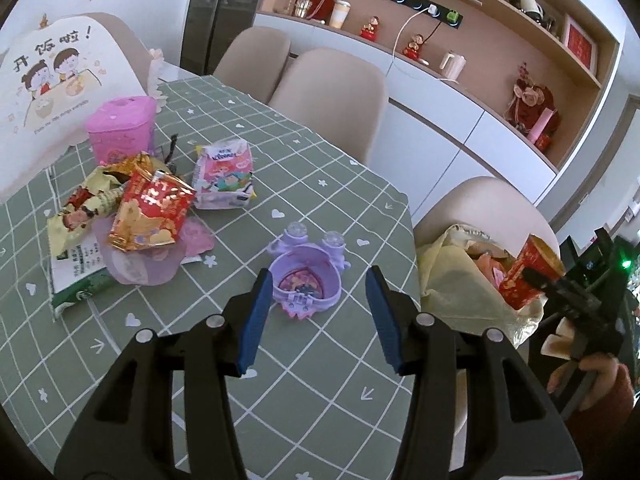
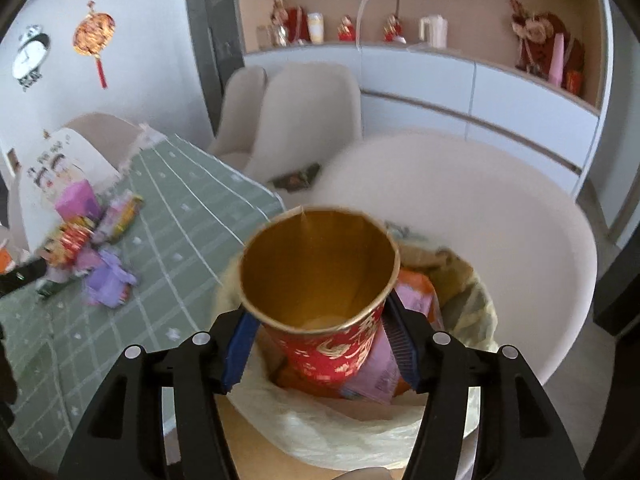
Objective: Collect trash
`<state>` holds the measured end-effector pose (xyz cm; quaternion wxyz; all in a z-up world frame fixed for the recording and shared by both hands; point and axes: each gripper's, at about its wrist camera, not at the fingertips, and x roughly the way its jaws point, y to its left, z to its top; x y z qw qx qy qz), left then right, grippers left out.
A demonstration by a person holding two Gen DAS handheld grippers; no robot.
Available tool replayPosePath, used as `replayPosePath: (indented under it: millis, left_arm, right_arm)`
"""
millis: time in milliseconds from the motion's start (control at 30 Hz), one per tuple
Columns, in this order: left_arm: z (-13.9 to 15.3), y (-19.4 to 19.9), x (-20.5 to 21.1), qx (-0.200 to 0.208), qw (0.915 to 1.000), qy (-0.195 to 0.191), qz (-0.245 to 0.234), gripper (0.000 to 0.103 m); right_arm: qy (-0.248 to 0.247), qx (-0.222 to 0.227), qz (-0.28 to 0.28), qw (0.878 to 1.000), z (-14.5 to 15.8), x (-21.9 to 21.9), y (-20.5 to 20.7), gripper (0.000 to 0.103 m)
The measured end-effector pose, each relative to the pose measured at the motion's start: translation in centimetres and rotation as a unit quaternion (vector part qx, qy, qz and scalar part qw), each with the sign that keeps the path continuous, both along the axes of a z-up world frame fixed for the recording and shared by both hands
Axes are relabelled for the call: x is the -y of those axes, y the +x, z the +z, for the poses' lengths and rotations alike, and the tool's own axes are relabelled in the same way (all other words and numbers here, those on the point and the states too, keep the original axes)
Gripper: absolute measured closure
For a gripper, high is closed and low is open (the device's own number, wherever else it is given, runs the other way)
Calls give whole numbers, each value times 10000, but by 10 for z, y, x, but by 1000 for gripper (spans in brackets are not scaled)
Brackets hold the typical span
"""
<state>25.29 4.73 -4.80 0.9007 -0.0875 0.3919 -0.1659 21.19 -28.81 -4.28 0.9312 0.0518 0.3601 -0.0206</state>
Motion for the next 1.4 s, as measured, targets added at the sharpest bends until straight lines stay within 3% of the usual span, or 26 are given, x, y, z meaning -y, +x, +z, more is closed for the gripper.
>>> replayPosePath:
  millis: [167, 233, 400, 533, 667, 733, 833, 1000, 1167, 1333, 1400]
  left_arm:
    - [0, -5, -18, 34, 9998, 83, 194, 57]
    - [-2, -6, -27, 8, 9995, 67, 311, 57]
    - [-2, -12, -45, -17, 9988, 29, 492, 57]
    - [2, -15, -53, 29, 9986, 26, 528, 57]
    - [-1, -9, -53, -26, 9985, 12, 552, 57]
    - [-4, -5, -50, -91, 9986, -20, 527, 57]
    - [-6, -2, -43, -133, 9990, -26, 432, 57]
    - [-6, 3, -32, -141, 9994, -13, 307, 57]
    - [-9, 4, -24, -179, 9995, -18, 247, 57]
    - [-13, 2, -20, -251, 9994, -44, 228, 57]
    - [-13, 0, -18, -245, 9995, -41, 212, 57]
  right_arm:
    - [51, 336, 370, 9987, 25, -23, -4, 46]
    - [-148, 381, 441, 9982, 28, -36, -1, 46]
    - [-137, 258, 188, 9994, 19, -21, 18, 46]
    - [-271, -378, -153, 9988, -8, 13, 38, 46]
    - [-426, -1279, -112, 9908, -51, 23, 51, 46]
    - [-332, -1447, -79, 9889, -63, 25, 51, 46]
    - [-3, -1211, -52, 9926, -60, 30, 44, 46]
    - [-76, -438, 191, 9988, -30, 23, 23, 46]
    - [183, -28, 223, 9996, -3, 29, 5, 46]
    - [52, 39, 216, 9997, 7, 28, 4, 46]
    - [-19, -355, 92, 9993, 2, 32, 12, 46]
